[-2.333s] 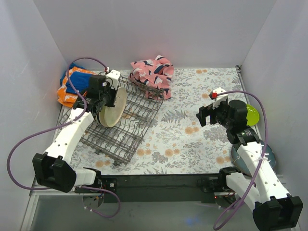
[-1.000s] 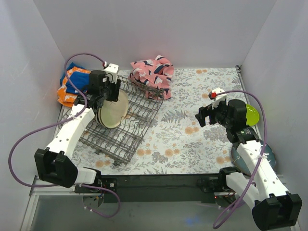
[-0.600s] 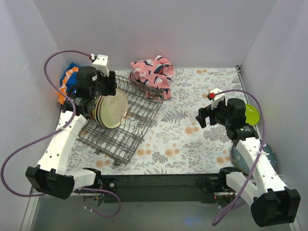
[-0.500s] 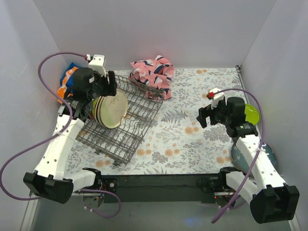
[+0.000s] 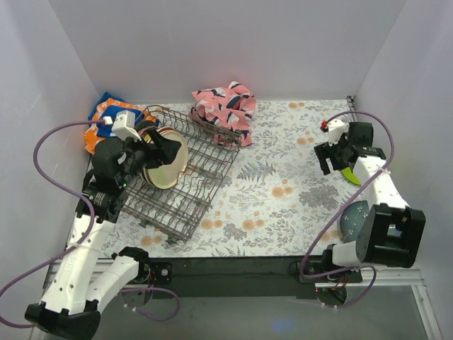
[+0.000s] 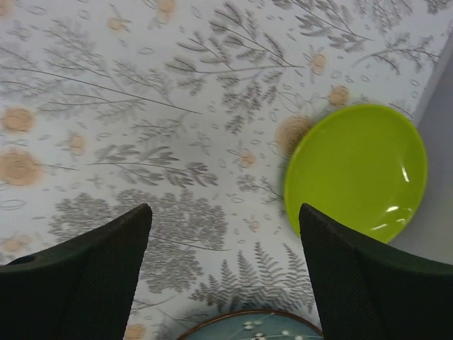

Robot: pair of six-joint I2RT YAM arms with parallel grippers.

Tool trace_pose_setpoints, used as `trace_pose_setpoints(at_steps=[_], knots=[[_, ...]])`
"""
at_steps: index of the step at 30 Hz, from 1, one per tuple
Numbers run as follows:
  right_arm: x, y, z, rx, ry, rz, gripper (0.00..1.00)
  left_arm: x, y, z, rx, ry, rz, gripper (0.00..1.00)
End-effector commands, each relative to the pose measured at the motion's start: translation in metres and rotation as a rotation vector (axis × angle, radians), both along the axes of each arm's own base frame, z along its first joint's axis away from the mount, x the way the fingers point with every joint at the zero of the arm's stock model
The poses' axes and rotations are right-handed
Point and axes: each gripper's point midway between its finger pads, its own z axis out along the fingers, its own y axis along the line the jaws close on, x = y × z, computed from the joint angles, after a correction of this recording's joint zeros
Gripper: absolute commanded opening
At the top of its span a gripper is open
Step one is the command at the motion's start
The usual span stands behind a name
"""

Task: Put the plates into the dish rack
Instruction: Grab a plate with the right arm

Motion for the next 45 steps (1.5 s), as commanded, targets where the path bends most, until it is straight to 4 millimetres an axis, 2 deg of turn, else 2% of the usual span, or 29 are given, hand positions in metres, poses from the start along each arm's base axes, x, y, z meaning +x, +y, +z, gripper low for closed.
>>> trace_pose_setpoints(at_steps=[1,2,5,8,13,18,27,33,34,40,45], knots=[[0.012,-0.067,-0.007,-0.287,0.076,-0.031,0.85,-0.011,-0.017,0.008,-0.211,0.015,-0.042,0.74],[0.015,-0.078,-0.019,-0.326,0.116,-0.014,0.83,-0.013,-0.020,0.005,-0.240,0.042,-0.052,0.74],[0.026,-0.101,-0.030,-0.387,0.168,-0.028,0.75,-0.014,-0.028,-0.007,-0.275,0.107,-0.079,0.74],[0.034,-0.111,-0.041,-0.412,0.202,-0.015,0.68,-0.017,-0.037,-0.014,-0.322,0.170,-0.112,0.74],[0.038,-0.118,-0.060,-0.448,0.238,0.004,0.61,-0.023,-0.043,-0.017,-0.366,0.213,-0.139,0.74],[0.028,-0.116,-0.086,-0.449,0.272,0.029,0.59,-0.025,-0.045,-0.023,-0.381,0.233,-0.143,0.74],[0.022,-0.123,-0.115,-0.516,0.261,0.056,0.55,-0.019,-0.055,-0.028,-0.414,0.284,-0.180,0.74],[0.011,-0.120,-0.133,-0.526,0.282,0.107,0.38,-0.016,-0.059,-0.024,-0.429,0.291,-0.199,0.73],[0.009,-0.117,-0.136,-0.517,0.283,0.121,0.32,-0.016,-0.059,-0.024,-0.431,0.291,-0.201,0.73],[-0.004,-0.104,-0.145,-0.474,0.285,0.189,0.06,-0.018,-0.062,-0.029,-0.464,0.324,-0.208,0.73],[-0.003,-0.091,-0.133,-0.428,0.233,0.228,0.01,-0.016,-0.069,-0.034,-0.497,0.374,-0.230,0.73]])
